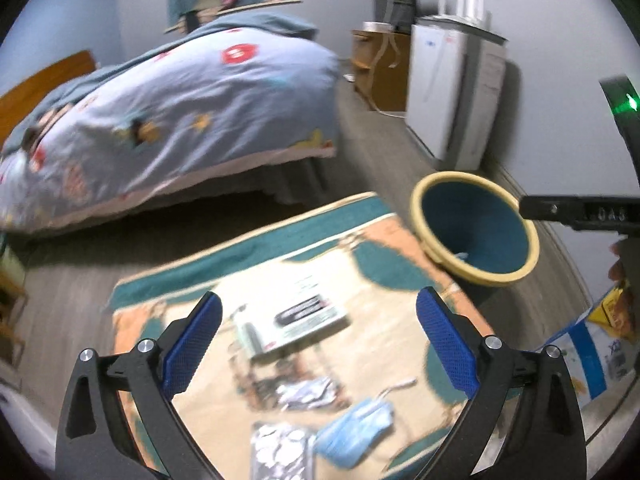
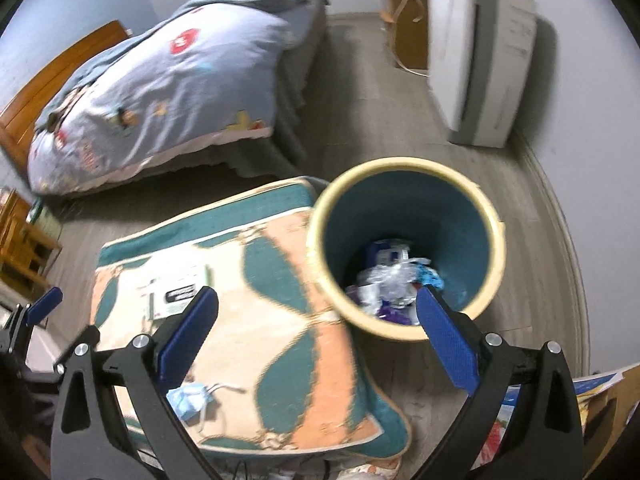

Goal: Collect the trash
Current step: 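Move both tools back over the cushion above the foil packs and mask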

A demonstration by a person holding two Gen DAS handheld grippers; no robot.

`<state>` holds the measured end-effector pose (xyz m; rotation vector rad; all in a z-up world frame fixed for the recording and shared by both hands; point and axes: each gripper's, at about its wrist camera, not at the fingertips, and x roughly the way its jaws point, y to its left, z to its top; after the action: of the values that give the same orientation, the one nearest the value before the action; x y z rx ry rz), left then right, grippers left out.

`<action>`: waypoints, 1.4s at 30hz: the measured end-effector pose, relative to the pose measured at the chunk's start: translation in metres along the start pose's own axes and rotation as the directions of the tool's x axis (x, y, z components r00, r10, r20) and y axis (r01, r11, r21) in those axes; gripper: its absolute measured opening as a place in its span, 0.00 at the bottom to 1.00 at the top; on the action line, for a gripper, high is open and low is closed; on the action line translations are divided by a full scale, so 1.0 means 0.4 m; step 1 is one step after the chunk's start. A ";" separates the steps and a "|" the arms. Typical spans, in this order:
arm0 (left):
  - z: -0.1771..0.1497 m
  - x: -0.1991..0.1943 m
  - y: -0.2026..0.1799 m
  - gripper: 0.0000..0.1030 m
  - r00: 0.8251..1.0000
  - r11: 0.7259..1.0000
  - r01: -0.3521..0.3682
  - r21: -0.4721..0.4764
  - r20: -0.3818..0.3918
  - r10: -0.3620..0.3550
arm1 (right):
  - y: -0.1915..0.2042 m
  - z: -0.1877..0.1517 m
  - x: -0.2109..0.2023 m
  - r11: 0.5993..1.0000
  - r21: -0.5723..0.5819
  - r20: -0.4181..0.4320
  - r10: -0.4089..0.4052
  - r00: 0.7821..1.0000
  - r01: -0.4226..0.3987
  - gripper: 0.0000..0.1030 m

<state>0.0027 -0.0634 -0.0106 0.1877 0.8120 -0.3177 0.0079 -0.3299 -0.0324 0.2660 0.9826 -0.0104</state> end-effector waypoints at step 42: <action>-0.291 -0.006 0.334 0.95 0.969 0.928 -0.156 -0.337 -0.234 0.078 | 0.360 -0.370 0.279 0.987 -0.156 -0.310 -0.002 0.951 -0.048 0.94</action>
<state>-0.0312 0.0952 -0.0817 -0.0694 1.0552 -0.0319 -0.0326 -0.1444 -0.1705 0.1309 1.2853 0.1359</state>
